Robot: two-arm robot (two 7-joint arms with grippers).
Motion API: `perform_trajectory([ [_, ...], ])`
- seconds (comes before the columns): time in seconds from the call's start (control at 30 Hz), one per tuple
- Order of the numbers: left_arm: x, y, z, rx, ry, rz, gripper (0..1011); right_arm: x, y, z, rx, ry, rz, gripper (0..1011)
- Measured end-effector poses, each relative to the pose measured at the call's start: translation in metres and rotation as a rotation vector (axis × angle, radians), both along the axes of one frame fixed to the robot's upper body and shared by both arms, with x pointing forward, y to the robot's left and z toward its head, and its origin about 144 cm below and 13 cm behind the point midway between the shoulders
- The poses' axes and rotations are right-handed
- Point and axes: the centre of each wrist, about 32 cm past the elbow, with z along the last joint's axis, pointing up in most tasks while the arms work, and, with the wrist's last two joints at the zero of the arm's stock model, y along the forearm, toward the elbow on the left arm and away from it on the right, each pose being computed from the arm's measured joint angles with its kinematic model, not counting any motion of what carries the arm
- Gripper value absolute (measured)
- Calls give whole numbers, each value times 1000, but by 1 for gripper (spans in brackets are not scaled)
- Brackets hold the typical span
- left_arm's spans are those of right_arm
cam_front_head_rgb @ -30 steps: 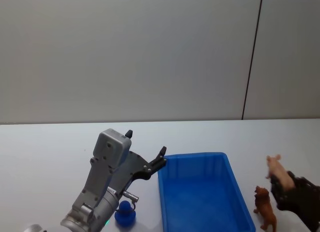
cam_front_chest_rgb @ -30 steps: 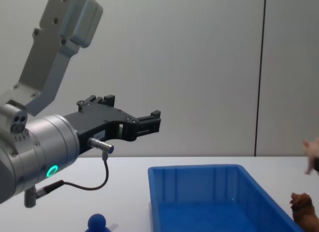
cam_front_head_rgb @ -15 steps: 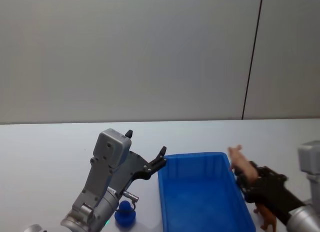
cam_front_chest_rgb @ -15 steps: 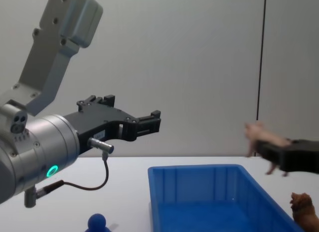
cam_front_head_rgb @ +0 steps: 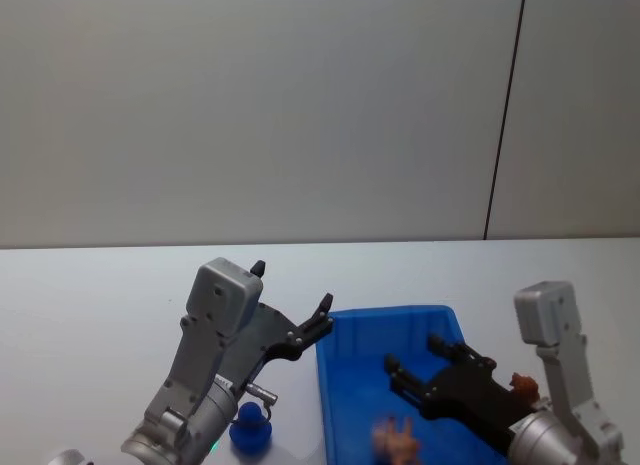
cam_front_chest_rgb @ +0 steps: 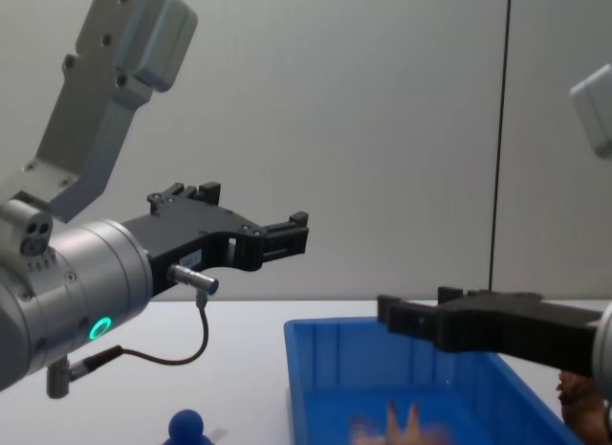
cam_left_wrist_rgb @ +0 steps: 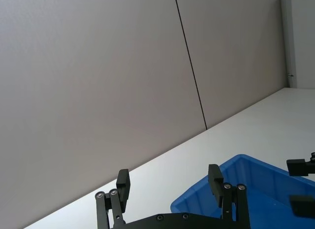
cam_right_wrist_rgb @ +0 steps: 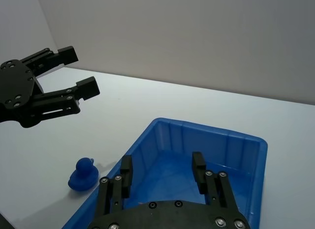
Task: Pick up the two dolls from the table and place them into the box.
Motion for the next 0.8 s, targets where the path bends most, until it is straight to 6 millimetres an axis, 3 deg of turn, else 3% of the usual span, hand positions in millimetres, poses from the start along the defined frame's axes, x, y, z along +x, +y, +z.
perform_trajectory([
  [0.37,0,0,0,0,0,0,1002,2,4,-5,-8,15,-31,993],
  [0.8,0,0,0,0,0,0,1002,-14,-12,-1,-39,-28,-153,1001],
])
